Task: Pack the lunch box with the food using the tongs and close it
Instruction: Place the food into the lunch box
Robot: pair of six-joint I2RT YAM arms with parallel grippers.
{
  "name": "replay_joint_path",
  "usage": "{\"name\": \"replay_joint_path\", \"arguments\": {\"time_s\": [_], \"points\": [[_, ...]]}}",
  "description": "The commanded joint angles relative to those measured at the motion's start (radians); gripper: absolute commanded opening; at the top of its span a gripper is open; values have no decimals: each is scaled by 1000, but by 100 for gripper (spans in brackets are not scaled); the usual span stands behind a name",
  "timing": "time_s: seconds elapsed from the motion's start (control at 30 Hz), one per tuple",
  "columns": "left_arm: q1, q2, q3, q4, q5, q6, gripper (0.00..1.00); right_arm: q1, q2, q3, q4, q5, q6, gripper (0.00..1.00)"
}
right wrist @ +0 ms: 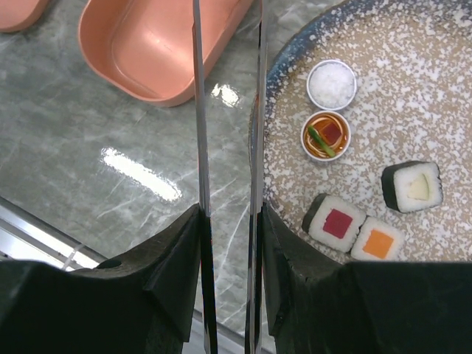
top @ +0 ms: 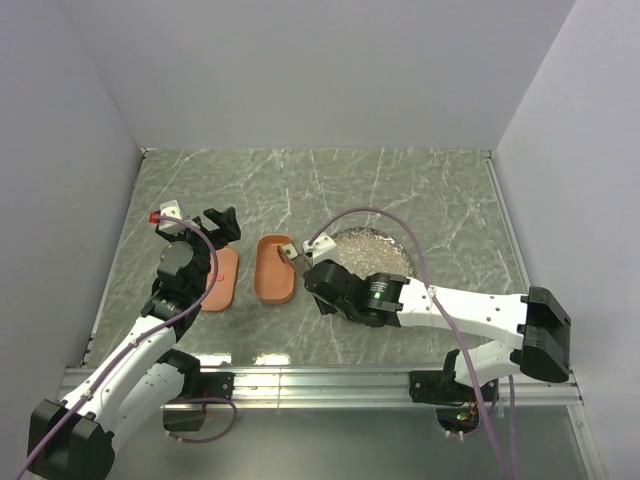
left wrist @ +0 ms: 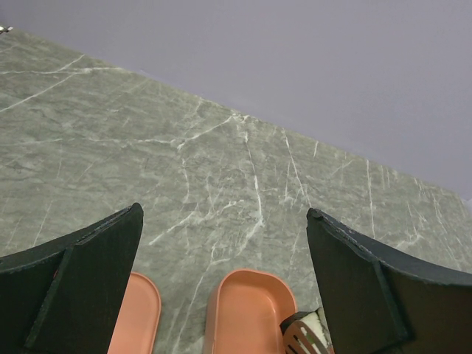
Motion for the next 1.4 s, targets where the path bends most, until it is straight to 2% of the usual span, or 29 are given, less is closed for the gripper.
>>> {"name": "replay_joint_path", "arguments": {"time_s": [0.0,0.53,1.37], "points": [[4,-13,15,24,-11,-4,99,7,26,69,59,10,-24,32],[4,-13,15,19,-11,-1,99,-1,181,203,1,41,-38,32],[6,-15,17,16,-3,-4,100,-24,265,266,-87,90,0,33]]}}
